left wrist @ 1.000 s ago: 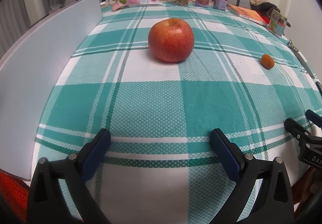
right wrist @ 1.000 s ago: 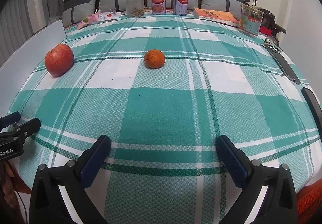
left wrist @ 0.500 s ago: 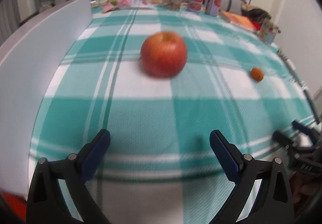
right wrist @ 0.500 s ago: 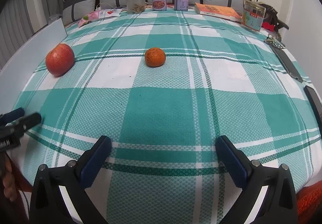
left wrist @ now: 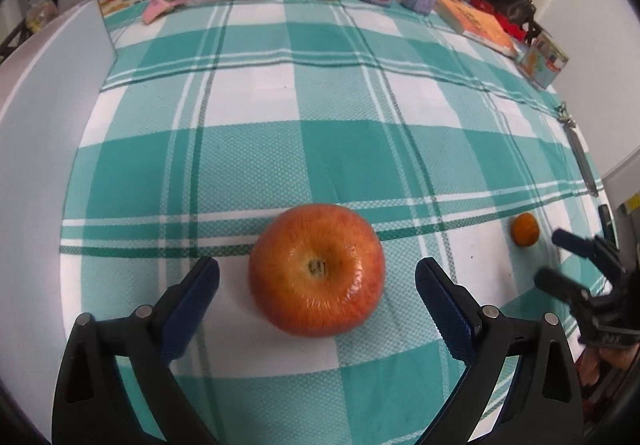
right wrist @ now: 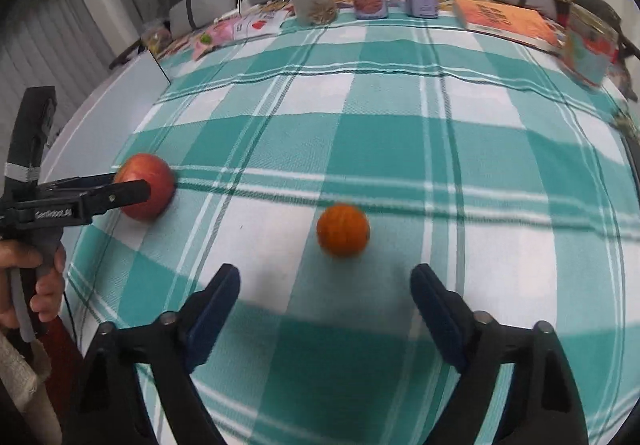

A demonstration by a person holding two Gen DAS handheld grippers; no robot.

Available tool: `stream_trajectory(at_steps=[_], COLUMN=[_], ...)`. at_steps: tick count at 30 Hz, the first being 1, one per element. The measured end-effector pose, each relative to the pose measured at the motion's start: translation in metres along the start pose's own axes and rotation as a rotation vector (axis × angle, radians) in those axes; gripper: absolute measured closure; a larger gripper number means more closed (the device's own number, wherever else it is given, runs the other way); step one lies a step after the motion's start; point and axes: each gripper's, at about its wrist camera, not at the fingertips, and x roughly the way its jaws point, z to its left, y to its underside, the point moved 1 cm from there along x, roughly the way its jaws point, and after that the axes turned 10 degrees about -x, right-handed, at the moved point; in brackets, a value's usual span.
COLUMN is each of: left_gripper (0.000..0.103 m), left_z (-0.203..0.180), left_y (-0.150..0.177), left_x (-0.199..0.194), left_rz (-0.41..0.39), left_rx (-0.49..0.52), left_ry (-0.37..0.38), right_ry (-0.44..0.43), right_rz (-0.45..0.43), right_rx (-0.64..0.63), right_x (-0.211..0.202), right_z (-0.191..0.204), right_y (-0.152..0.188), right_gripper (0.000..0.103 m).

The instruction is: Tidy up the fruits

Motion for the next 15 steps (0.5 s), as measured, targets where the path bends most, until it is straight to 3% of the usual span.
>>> stream_trajectory(at_steps=[2,3,4,5,6,8,15], left_gripper=[0.006,0.007,0.016,0.033,0.032,0.033,0.034], left_z=[0.0,0.0,0.0,0.001,0.001,0.003,0.002], left_y=[0.0,-0.001,-0.001,-0.001,-0.002,-0.003,0.001], left_x=[0.003,0.003,0.003,0.003,0.006,0.007,-0.001], left_rz=[0.009,0.005,0.003,0.012,0.035,0.041,0.041], left_rx=[0.0,0.002,0.003,0.001,-0.006,-0.01,-0.003], left_ry=[-0.011,-0.013,-0.016,-0.01,-0.003,0.005,0.009], right_ry=[-0.019,-0.025,-0.016,-0.008,-0.003,0.015,-0.013], right_rz=[0.044,0.064,0.073,0.07,0.074,0.096,0.194], right_rx=[-0.013,-0.021,-0.034,-0.044,-0.047,-0.044,-0.06], right_x=[0.015,0.022,0.027,0.029,0.031,0.034,0.029], right_z=[-0.002,-0.003,-0.002,-0.001,-0.001,-0.002,0.003], right_y=[-0.01,-0.013,-0.017,-0.02,-0.023,-0.027,-0.031], right_gripper=[0.04,0.042,0.042,0.044,0.047,0.072,0.073])
